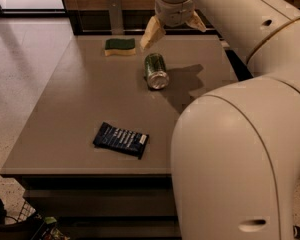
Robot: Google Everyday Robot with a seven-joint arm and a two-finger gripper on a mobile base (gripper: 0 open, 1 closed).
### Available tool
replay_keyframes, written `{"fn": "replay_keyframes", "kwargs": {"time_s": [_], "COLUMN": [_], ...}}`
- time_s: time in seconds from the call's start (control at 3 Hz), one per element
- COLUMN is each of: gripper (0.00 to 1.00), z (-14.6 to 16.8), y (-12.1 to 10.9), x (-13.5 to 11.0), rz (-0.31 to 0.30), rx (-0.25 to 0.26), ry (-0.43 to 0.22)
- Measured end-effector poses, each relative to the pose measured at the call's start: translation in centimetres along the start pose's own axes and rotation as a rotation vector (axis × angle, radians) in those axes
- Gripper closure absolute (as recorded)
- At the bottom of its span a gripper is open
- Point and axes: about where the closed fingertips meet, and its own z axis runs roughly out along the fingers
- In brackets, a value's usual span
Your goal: Place green can upright
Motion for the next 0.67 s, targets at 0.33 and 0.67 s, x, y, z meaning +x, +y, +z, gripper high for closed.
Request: {"fn": "replay_keyframes", "kwargs": {"time_s": [0.33,0.67], "gripper": [0.0,0.0], "z": [1.0,2.4], "y": [0.8,1.6], "x": [0.5,1.5], "rz": [-0.004,-0.011], "rx": [-0.01,-0.047], "ry": [0.043,0.093]}}
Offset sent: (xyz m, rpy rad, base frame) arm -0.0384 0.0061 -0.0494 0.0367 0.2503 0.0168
